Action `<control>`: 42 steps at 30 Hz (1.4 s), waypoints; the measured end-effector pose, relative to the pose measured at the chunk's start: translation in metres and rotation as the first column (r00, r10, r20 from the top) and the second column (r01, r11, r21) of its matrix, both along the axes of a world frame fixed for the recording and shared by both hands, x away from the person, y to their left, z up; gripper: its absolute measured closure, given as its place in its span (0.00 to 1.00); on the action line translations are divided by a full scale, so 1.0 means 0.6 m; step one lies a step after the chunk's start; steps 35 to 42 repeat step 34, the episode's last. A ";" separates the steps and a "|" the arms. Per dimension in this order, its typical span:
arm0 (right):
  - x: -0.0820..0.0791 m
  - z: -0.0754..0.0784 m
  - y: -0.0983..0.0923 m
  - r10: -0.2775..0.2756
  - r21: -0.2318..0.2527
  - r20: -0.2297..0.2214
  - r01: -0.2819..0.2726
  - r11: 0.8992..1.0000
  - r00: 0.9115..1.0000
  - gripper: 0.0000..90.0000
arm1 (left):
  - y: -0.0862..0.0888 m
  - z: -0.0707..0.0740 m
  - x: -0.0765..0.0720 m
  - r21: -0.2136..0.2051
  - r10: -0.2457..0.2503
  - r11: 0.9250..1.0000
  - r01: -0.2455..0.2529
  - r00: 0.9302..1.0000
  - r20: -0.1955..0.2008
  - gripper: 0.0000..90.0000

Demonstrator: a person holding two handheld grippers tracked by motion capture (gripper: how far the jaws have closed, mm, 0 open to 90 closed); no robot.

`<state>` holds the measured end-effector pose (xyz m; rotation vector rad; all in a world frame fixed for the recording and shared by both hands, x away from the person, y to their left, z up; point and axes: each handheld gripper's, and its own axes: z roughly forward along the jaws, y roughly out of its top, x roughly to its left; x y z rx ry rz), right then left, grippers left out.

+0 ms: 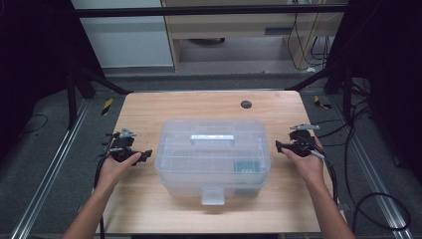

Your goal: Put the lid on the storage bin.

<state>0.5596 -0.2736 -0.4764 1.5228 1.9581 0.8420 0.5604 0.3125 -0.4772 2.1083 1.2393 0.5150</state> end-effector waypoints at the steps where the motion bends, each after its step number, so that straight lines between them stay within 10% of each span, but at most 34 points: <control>1: 0.003 -0.005 -0.002 -0.010 0.012 -0.005 0.010 1.000 1.000 0.14 | 0.002 -0.005 0.003 -0.001 0.008 1.000 -0.008 1.000 -0.002 0.06; 13: 0.026 -0.047 -0.005 -0.104 0.052 -0.066 0.108 0.993 0.992 0.10 | 0.007 -0.042 0.013 -0.007 0.037 0.999 -0.037 0.999 -0.002 0.04; 42: 0.020 -0.059 -0.003 -0.086 0.015 -0.029 0.087 0.996 0.996 0.00 | 0.003 -0.050 0.011 -0.015 0.070 0.997 -0.070 0.997 0.030 0.00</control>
